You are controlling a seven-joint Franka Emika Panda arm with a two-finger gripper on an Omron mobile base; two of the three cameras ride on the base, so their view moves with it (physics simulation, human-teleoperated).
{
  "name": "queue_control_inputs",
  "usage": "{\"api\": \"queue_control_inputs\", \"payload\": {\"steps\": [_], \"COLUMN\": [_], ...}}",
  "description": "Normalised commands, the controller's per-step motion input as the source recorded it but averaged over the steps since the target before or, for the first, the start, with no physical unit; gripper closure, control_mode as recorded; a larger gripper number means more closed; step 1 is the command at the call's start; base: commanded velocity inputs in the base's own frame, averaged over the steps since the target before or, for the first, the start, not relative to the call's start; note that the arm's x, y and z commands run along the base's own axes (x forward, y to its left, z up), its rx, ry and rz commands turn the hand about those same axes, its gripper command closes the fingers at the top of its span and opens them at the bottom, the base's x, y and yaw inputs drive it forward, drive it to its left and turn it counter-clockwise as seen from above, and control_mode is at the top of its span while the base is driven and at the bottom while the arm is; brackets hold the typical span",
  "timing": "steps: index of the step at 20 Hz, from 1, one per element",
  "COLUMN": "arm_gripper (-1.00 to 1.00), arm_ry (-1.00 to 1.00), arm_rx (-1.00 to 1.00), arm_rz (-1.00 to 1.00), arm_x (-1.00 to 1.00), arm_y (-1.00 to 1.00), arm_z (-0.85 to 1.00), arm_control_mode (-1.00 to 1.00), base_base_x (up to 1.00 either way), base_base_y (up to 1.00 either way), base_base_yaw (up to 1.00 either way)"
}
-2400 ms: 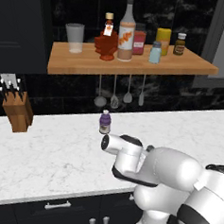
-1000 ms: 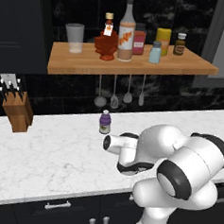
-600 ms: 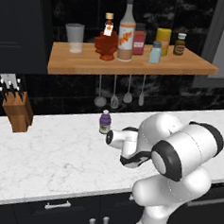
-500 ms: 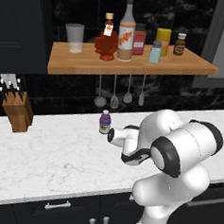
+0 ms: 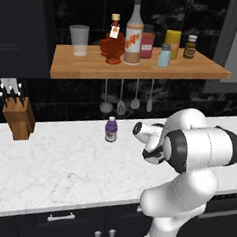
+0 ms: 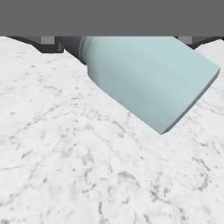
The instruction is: Put the shaker and condiment bottle from the counter next to their counterparts in the cabinet.
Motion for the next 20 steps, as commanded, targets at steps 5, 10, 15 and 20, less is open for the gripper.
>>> {"api": "queue_control_inputs", "payload": {"steps": [5, 10, 15, 20], "arm_gripper": [1.00, 1.00, 1.00, 1.00], "arm_ry": [-0.33, -0.49, -0.43, -0.24], "arm_rx": [0.13, 0.02, 0.00, 0.00], "arm_rz": [-0.04, -0.05, -0.04, 0.00], "arm_x": [-0.43, -0.63, -0.43, -0.24], "arm_y": [-0.37, -0.14, -0.01, -0.02], "arm_z": [0.92, 1.00, 1.00, 1.00], "arm_control_mode": [-1.00, -1.00, -1.00, -1.00], "base_base_x": [0.00, 0.00, 0.00, 0.00], "base_base_y": [0.00, 0.00, 0.00, 0.00], "base_base_yaw": [0.00, 0.00, 0.00, 0.00]}}
